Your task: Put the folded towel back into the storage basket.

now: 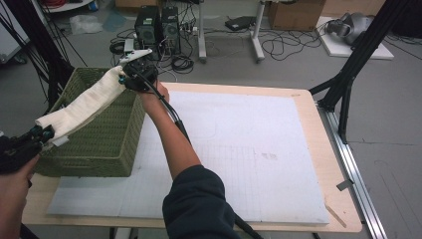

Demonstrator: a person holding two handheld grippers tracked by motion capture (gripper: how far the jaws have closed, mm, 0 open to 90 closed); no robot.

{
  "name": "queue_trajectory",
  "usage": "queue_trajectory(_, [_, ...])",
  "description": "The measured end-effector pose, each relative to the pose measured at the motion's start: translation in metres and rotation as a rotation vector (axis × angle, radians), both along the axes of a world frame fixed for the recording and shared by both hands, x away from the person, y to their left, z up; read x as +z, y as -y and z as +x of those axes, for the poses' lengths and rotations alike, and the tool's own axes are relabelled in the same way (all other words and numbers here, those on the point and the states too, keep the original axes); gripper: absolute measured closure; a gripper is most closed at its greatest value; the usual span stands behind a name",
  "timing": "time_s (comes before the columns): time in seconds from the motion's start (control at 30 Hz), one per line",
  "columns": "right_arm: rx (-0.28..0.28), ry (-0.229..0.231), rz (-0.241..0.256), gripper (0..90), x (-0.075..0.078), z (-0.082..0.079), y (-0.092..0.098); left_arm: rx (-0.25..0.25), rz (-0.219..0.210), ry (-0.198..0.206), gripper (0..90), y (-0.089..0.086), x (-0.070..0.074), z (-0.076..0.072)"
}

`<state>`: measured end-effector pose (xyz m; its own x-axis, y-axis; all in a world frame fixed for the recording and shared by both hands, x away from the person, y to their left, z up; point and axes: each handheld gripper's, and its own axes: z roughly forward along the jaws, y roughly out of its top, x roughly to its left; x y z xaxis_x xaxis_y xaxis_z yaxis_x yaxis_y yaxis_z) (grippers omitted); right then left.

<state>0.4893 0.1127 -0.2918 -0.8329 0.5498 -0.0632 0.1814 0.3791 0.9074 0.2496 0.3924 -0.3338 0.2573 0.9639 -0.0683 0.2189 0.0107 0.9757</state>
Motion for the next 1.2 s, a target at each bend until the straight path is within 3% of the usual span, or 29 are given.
queue_trajectory(0.3, [0.009,0.000,-0.041,79.4,-0.012,0.003,-0.020,0.029,0.007,-0.031,78.9,-0.010,-0.008,0.003])
queue_trajectory(0.33, [0.007,-0.003,-0.046,75.6,-0.013,0.005,-0.021,0.034,0.010,-0.025,76.2,-0.010,-0.009,0.004])
queue_trajectory(0.4, [-0.004,-0.015,-0.054,65.3,-0.015,0.007,-0.023,0.057,0.015,0.005,60.6,-0.010,-0.010,0.003])
queue_trajectory(0.47, [-0.010,-0.018,-0.056,59.1,-0.015,0.007,-0.022,0.070,0.010,0.044,52.0,-0.014,-0.008,0.000])
queue_trajectory(0.63, [-0.010,-0.009,-0.046,55.1,-0.011,0.006,-0.011,0.076,-0.008,0.106,46.6,-0.018,0.000,-0.009])
queue_trajectory(0.73, [-0.006,-0.007,-0.026,51.1,-0.007,0.002,0.004,0.056,-0.020,0.123,44.7,-0.016,0.002,-0.011])
queue_trajectory(0.87, [-0.004,-0.011,-0.002,45.2,-0.006,-0.006,0.029,-0.014,-0.048,0.123,40.6,-0.006,0.000,-0.009])
queue_trajectory(1.0, [0.001,-0.037,0.034,36.5,-0.006,-0.014,0.056,-0.049,-0.055,0.080,32.5,0.007,-0.003,-0.003])
queue_trajectory(1.13, [-0.014,-0.036,0.028,29.8,-0.011,-0.023,0.083,-0.071,-0.097,0.058,24.8,0.023,-0.005,0.004])
queue_trajectory(1.2, [-0.018,-0.034,0.023,26.7,-0.014,-0.029,0.096,-0.093,-0.087,0.046,20.9,0.030,-0.006,0.007])
